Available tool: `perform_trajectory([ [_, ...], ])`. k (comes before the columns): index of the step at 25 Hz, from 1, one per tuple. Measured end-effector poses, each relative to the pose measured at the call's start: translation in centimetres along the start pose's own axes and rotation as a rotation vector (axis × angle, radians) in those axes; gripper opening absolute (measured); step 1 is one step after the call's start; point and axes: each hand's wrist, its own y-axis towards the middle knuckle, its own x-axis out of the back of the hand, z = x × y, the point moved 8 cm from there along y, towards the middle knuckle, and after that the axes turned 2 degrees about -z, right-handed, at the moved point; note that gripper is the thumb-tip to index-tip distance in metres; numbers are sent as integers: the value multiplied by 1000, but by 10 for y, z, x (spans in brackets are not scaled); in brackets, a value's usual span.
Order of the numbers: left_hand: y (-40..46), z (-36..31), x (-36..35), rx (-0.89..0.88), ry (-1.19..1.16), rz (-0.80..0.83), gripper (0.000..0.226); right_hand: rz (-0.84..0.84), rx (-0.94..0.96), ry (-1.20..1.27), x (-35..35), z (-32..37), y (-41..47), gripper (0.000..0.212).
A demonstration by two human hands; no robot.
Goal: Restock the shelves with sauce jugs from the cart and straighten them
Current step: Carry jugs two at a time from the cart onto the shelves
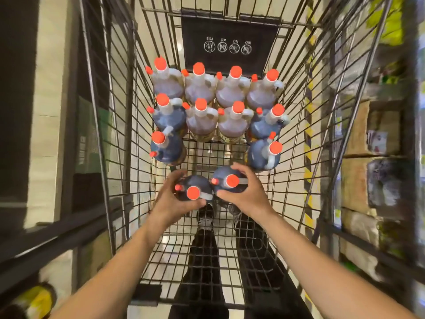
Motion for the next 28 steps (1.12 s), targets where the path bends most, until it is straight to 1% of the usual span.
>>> perform_trajectory([
  [1,3,11,-4,43,-51,-5,91,15,-49,35,-6,-12,2,89],
  [2,5,18,-11,83,-108,13,94,32,-70,56,-12,-24,5,103],
  [3,9,25,-21,125,-188,49,93,41,-74,70,-18,-32,7,114],
  [4,11,29,-30,173,-292,88,93,34,-77,77,-23,-41,11,121],
  [5,15,38,-37,248,-419,111,93,22,-84,73,-27,-47,14,124],
  [6,19,41,-42,302,-550,119,98,7,-106,77,-29,-54,18,121],
  [7,27,54,-43,343,-628,119,108,-6,-145,96,-30,-60,21,111],
  [8,31,60,-43,366,-649,117,121,-7,-179,130,-31,-62,22,99],
  [9,35,65,-41,371,-600,124,128,4,-202,133,-32,-65,24,91],
  [10,36,69,-40,373,-541,120,125,6,-201,127,-33,-67,27,88],
  [11,38,69,-36,326,-452,124,110,0,-178,111,-33,-67,30,89],
  [12,33,61,-35,310,-425,125,88,-8,-163,114,-32,-63,30,91],
  [13,31,56,-35,253,-358,137,73,-18,-145,111,-31,-62,29,91],
  [15,25,39,-30,128,-234,143,84,-48,-135,160,-26,-50,16,91],
  [16,16,28,-29,93,-243,183,86,-81,-138,193,-21,-41,5,90],
  [18,-11,0,-27,38,-261,287,76,-137,-140,262,-9,-18,-26,83],
  [19,-25,-14,-22,11,-268,288,71,-148,-129,319,-2,-6,-43,80],
  [20,-40,-25,-16,1,-276,257,68,-155,-120,377,3,4,-60,78],
  [22,-76,-52,-5,-28,-339,219,65,-160,-95,482,19,28,-99,77],
  [23,-102,-74,-2,-36,-347,231,70,-168,-69,520,33,44,-125,79],
  [24,-121,-90,-2,-40,-330,261,79,-159,-30,538,45,59,-146,80],
  [25,-127,-93,0,-30,-337,268,90,-137,-4,553,45,63,-152,79],
  [26,-136,-100,1,-44,-334,286,94,-130,24,589,51,71,-163,78],
  [28,-168,-135,3,-98,-256,334,87,-170,113,656,76,104,-202,77],
])
